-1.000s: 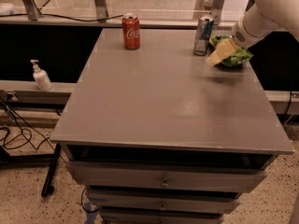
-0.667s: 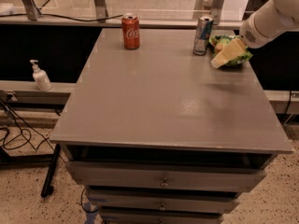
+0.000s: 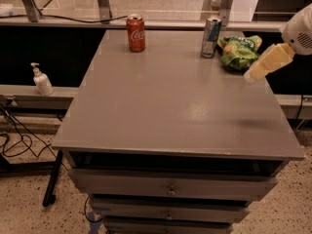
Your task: Move green rice chip bag near redbull can
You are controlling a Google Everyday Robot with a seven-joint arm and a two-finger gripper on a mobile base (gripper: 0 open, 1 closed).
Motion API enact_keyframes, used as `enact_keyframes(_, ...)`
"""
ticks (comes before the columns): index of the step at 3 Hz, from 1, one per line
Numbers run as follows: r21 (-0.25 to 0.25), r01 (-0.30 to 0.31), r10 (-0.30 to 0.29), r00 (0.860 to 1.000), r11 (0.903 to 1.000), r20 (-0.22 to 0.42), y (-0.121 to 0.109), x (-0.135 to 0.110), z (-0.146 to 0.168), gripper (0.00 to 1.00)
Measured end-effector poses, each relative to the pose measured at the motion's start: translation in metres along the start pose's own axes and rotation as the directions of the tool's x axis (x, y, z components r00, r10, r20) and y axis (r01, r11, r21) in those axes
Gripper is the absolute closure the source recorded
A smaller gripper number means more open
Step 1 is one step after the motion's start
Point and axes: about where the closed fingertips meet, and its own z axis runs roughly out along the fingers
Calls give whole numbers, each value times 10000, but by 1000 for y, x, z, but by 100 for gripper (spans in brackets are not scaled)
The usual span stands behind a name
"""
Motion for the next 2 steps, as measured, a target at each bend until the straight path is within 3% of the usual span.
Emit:
enact_keyframes(1, -517, 637, -600, 9957, 9966, 705, 5, 19, -46, 0)
enact_keyframes(2, -598, 888, -836, 9929, 9943, 850, 8, 18, -50, 0)
